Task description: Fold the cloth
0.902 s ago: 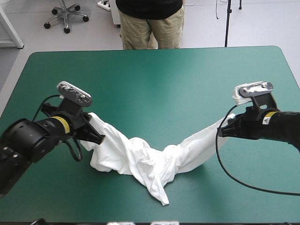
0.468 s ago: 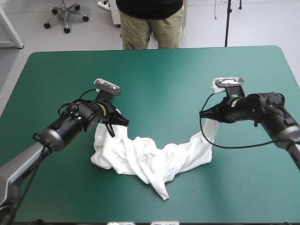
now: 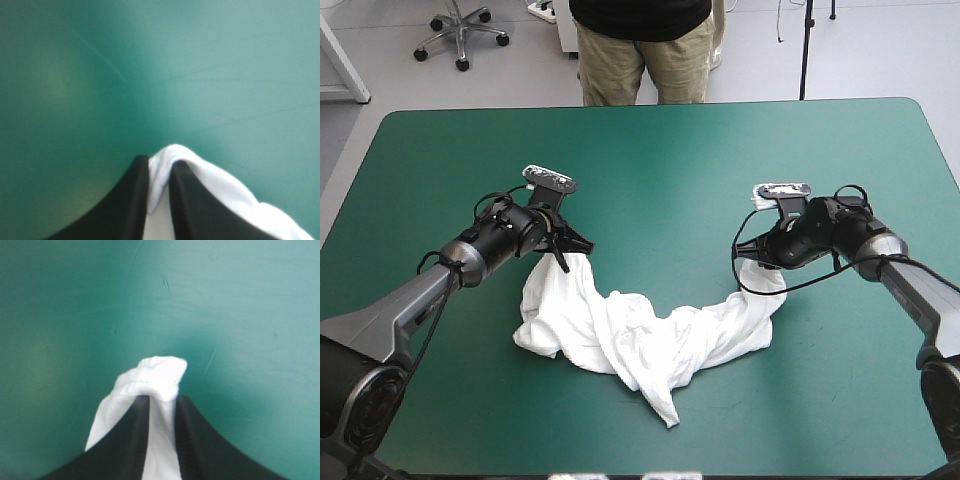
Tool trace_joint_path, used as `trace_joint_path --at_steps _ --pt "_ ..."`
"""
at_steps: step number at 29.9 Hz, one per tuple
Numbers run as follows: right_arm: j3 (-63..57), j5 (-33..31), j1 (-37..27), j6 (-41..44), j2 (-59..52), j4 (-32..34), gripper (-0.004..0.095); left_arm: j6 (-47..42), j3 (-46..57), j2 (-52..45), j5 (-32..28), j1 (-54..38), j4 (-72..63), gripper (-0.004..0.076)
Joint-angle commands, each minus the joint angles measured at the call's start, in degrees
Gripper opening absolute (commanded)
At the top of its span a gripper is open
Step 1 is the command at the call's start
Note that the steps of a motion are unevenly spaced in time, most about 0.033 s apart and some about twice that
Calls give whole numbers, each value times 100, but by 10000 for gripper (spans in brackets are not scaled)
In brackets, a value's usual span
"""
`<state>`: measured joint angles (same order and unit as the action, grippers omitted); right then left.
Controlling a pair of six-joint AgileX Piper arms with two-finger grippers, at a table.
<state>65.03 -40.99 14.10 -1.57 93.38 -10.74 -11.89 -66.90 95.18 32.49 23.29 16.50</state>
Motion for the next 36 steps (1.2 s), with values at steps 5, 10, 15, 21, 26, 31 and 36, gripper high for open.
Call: trace_joint_path --at_steps 5,10,15,21,26,31,36 --pt "436 -216 -31 2 -159 19 464 107 -626 -220 219 -7 -124 482" --pt "953 -816 -31 -120 -299 44 463 250 -1225 -534 1040 -7 147 472" --pt "1278 -1233 -31 -136 -818 66 463 879 -1567 -1041 1854 -7 89 472" --pt "1292 -2203 -31 -125 -1590 193 446 901 -1567 -1950 2420 5 -54 473" --pt "1292 -2367 -31 -11 -2324 317 411 1075 -1567 -2631 3020 5 -491 473" --pt "1292 -2497 -31 205 -2716 597 400 1092 -1567 -2891 3577 5 -654 473" --pt "1233 -2629 -31 220 -2755 595 400 887 -1065 -2891 3790 5 -911 473"
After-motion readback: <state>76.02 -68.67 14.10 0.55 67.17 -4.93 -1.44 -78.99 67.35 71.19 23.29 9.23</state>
